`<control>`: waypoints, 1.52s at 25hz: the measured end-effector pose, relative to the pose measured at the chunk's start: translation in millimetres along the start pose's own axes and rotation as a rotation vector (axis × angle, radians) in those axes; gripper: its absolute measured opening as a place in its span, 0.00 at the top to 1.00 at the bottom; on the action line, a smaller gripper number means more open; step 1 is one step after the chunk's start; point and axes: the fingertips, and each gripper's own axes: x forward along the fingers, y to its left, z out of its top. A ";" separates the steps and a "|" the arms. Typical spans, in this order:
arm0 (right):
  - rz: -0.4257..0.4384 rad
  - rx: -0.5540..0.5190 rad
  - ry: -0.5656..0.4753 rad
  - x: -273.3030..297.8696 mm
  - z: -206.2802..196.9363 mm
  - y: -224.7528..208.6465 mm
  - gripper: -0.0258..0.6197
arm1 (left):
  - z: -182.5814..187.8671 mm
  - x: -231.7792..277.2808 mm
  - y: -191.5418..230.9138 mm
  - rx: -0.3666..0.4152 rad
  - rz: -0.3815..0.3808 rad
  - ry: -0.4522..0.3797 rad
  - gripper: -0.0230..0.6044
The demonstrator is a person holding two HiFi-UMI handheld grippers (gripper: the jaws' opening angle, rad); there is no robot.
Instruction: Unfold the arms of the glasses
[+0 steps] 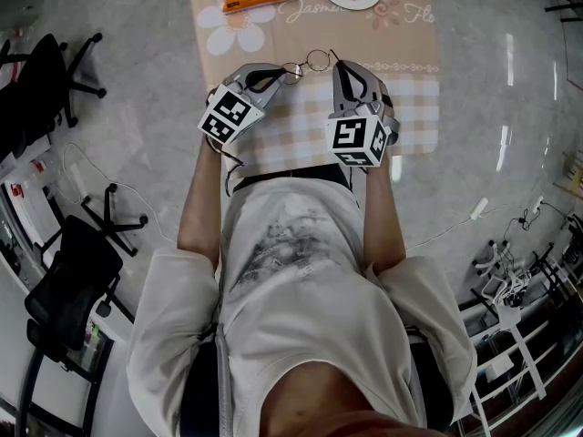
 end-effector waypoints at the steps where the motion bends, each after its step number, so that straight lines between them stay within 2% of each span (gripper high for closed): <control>1: -0.001 0.010 0.000 -0.4 -1.1 -1.7 0.92 | -0.3 0.1 0.0 -0.001 0.001 0.000 0.95; 17: -0.009 0.140 -0.014 -1.3 -9.2 -16.6 0.92 | 1.1 -1.5 4.3 -0.009 0.013 -0.008 0.95; 38: -0.021 0.138 0.000 -1.5 -9.8 -15.1 0.92 | 1.8 -2.8 6.4 -0.008 0.009 -0.018 0.95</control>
